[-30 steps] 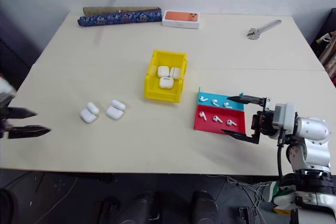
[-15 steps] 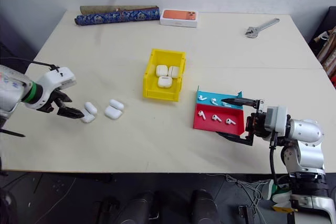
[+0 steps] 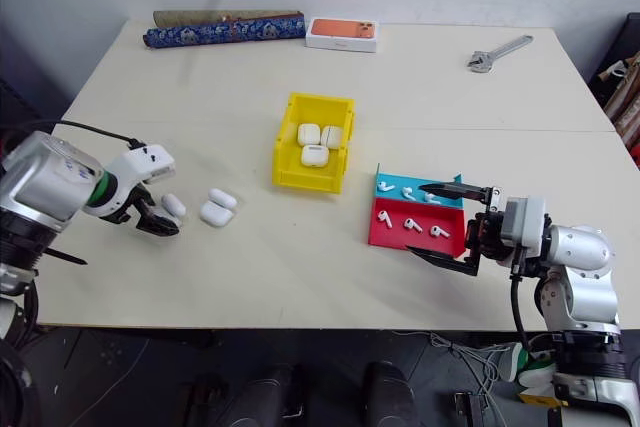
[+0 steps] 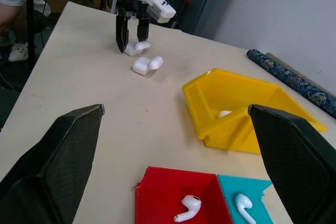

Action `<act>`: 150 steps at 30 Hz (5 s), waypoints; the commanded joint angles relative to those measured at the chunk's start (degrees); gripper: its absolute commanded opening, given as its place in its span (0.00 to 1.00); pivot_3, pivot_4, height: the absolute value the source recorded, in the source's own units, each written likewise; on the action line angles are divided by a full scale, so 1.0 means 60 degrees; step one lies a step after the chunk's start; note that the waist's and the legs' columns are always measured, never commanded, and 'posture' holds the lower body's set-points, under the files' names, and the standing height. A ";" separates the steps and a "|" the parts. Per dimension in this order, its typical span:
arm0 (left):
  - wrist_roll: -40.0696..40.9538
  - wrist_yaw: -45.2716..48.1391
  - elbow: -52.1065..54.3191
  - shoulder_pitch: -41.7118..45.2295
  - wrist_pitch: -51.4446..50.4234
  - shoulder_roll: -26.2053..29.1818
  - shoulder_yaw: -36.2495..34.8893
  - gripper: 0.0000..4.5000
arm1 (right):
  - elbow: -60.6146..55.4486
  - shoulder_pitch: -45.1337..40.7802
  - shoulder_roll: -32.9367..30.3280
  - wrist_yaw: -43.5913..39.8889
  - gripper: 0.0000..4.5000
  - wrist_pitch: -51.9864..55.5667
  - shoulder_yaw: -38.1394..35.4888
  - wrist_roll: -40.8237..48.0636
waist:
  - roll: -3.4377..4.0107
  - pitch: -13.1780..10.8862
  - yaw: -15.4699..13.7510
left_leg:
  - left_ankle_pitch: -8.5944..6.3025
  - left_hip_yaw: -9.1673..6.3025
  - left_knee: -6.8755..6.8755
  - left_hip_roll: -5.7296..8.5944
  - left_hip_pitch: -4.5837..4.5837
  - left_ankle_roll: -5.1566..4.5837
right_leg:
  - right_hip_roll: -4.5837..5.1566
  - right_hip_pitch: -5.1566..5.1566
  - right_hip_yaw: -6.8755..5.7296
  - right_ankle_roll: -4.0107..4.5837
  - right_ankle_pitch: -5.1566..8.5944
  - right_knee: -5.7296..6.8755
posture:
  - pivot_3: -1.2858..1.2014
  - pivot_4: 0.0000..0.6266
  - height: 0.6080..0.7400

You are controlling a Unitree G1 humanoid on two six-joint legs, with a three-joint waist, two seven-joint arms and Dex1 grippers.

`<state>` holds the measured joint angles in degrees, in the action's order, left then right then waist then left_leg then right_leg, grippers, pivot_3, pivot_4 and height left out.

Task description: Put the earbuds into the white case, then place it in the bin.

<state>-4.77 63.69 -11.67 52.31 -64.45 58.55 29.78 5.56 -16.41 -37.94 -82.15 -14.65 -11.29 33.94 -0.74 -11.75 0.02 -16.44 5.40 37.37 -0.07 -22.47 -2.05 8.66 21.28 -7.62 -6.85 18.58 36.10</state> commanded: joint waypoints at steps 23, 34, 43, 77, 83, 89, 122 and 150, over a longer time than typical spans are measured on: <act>0.0117 -0.1265 0.0984 -0.1076 -0.1092 -0.0119 -0.0537 0.99 | -0.0871 0.0356 -0.0075 0.0719 1.00 0.0013 -0.0241 0.0067 | 0.0003 0.0002 0.0006 | -0.0003 0.0003 0.0056 -0.0003 0.0017 -0.0004 | 0.0009 -0.0007 0.0026 0.0001 0.0000 0.0072 | 0.52 0.24 1.00; 0.0221 -0.1396 0.0438 -0.1329 -0.0766 -0.0310 -0.0800 0.61 | -0.0932 0.0188 -0.0066 0.0854 1.00 0.0148 -0.0174 0.0031 | 0.0034 0.0020 0.0011 | -0.0003 0.0021 0.0067 -0.0008 0.0049 -0.0003 | 0.0014 -0.0007 0.0052 0.0004 0.0001 0.0106 | 0.52 0.24 1.00; 0.2431 -0.0004 0.1629 -0.2553 0.0881 0.0393 -0.4310 0.62 | -0.0616 0.0331 -0.0126 0.0788 1.00 -0.0052 -0.0366 -0.0081 | 0.0034 0.0020 0.0185 | -0.0011 0.0059 0.0069 -0.0046 0.0042 0.0013 | -0.0003 0.0035 0.0095 0.0015 -0.0002 0.0136 | 0.52 0.24 1.00; 0.6161 0.0432 0.3600 -0.5304 0.9519 -0.7262 -0.4626 0.62 | -0.3298 0.1261 -0.4000 0.3814 1.00 0.6943 -0.0413 -0.0955 | 0.0096 0.0044 -0.0002 | -0.0096 0.0025 0.0132 -0.0127 0.0056 -0.0014 | -0.0018 -0.0104 0.0038 0.0055 -0.0063 -0.0096 | 0.52 0.24 1.00; 0.5980 0.0180 0.3632 -0.5423 0.9664 -0.7178 -0.4560 0.62 | -0.4038 -0.0250 -0.4395 0.4085 0.92 0.8659 0.1559 -0.1829 | 0.0095 0.0043 -0.0271 | -0.0104 -0.0011 0.0137 -0.0114 0.0001 -0.0025 | -0.0018 -0.0101 0.0001 0.0053 -0.0065 -0.0150 | 0.52 0.24 1.00; 0.6008 -0.0089 0.3852 -0.5712 0.9630 -0.7044 -0.4512 0.62 | -0.3561 -0.1030 -0.4242 0.4353 0.48 0.8713 0.2664 -0.3039 | 0.0094 0.0043 -0.0226 | -0.0115 0.0003 0.0134 -0.0102 -0.0014 -0.0045 | -0.0032 -0.0106 -0.0012 0.0027 -0.0079 -0.0183 | 0.52 0.24 1.00; 0.6053 -0.0493 0.4300 -0.6163 0.9525 -0.6711 -0.4322 0.62 | -0.2432 -0.2364 -0.3828 0.3401 0.32 0.8795 0.4495 -0.5221 | 0.0095 0.0043 -0.0207 | -0.0115 0.0010 0.0133 -0.0103 -0.0011 -0.0041 | -0.0039 -0.0100 -0.0009 0.0027 -0.0079 -0.0188 | 0.52 0.24 1.00; 0.6002 -0.0562 0.4366 -0.6376 0.9628 -0.6722 -0.4168 0.62 | -0.3042 -0.2642 -0.3620 0.3627 0.32 1.2288 0.4702 -0.5406 | 0.0095 0.0043 -0.0220 | -0.0118 0.0005 0.0131 -0.0104 -0.0012 -0.0037 | -0.0027 -0.0103 -0.0010 0.0027 -0.0079 -0.0197 | 0.52 0.24 1.00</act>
<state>30.59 60.52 12.60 14.42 -7.46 18.17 4.58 -13.10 -31.87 -59.86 -61.29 58.10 17.61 1.21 -0.17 -11.50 -1.30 -17.14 5.43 38.16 -0.70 -22.54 -2.28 8.50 20.66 -7.68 -6.69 18.10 34.92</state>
